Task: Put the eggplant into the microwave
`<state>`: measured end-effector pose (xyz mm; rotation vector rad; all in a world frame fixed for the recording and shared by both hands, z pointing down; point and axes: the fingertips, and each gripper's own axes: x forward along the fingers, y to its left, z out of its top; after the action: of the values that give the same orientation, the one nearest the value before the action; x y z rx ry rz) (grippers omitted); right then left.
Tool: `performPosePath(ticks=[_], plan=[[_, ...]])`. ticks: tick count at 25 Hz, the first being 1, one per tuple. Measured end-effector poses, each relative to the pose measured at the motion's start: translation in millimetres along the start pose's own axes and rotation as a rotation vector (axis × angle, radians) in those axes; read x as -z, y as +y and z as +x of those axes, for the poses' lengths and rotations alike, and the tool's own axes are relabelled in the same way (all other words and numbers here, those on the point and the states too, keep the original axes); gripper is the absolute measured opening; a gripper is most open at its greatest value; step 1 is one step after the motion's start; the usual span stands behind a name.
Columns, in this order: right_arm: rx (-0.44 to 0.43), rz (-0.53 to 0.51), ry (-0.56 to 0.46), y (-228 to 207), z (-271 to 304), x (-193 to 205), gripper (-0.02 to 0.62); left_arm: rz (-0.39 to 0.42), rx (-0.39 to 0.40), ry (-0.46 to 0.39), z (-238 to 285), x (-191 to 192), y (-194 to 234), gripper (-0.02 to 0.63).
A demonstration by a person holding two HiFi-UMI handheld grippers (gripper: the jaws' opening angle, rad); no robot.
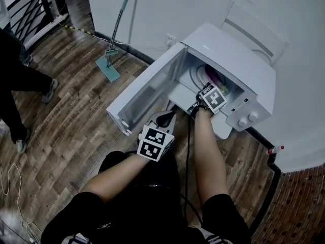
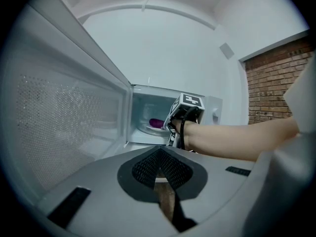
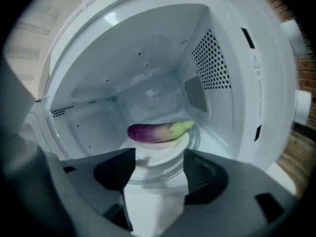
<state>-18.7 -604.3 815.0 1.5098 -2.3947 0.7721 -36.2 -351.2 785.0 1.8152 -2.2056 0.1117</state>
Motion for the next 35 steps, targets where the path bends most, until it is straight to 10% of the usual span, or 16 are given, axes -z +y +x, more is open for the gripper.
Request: performPosePath(ticks=[23, 28, 35], plan=[[-0.009, -0.19, -0.111, -7.4, -25.2, -15.5, 0.375, -0.011, 0.025, -0.007, 0.2, -1.3, -8.5, 0.0], [-0.035, -0.233, -0.218, -16.3, -57.6, -16.6, 0.017, -0.008, 0.035, -0.015, 5.0, -4.6, -10.5, 0.0], [-0.184, -0.343, -0.273, -9.2, -104.9, -25.9, 0.012, -0.005, 0.066, -0.025, 24.5, -39.3, -17.2, 0.0]])
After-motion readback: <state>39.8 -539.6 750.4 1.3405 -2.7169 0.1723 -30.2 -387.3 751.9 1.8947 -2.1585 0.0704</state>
